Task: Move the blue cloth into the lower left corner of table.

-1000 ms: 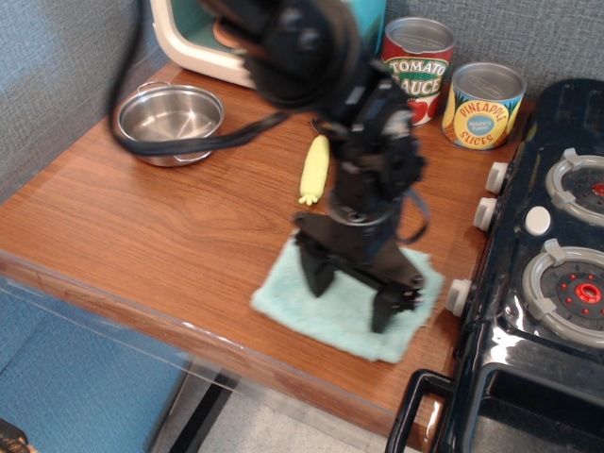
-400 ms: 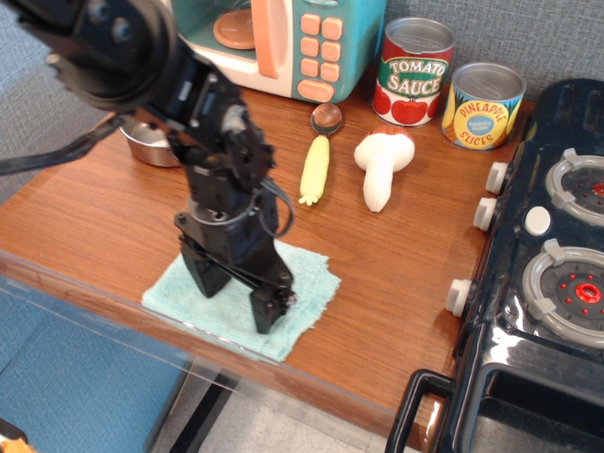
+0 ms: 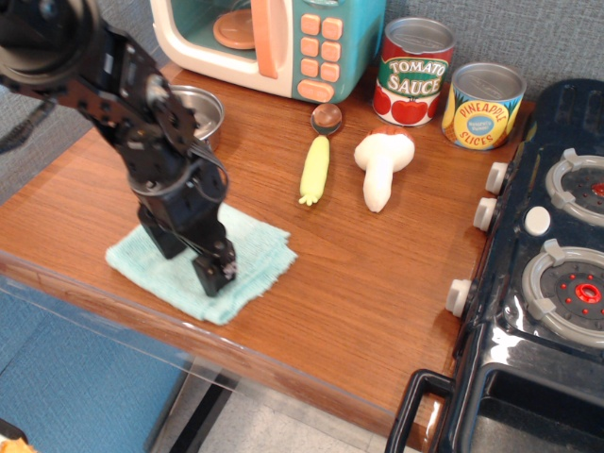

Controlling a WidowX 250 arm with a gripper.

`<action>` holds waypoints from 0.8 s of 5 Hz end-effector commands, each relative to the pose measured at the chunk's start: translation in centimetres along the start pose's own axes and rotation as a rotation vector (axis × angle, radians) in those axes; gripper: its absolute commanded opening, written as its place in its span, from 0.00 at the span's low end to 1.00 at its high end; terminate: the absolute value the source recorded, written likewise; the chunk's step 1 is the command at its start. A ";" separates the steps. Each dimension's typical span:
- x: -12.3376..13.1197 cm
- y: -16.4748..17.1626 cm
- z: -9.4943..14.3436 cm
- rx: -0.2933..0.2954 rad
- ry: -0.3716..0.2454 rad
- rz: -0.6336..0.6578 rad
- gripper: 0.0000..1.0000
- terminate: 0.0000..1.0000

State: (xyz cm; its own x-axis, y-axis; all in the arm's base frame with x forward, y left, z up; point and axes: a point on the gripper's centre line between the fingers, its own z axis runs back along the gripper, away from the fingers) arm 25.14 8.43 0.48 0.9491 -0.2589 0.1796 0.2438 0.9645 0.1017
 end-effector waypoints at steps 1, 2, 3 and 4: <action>-4.5 5.3 -1.1 -0.018 0.108 0.035 1.00 0.00; -5.1 8.0 0.1 0.004 0.123 0.068 1.00 0.00; -5.5 9.1 -0.1 -0.004 0.117 0.081 1.00 0.00; -4.1 8.4 -0.1 -0.051 0.075 0.006 1.00 0.00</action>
State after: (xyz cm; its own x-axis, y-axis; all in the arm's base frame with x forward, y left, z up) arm 23.70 17.08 0.76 0.9626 -0.2493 0.1060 0.2459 0.9683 0.0438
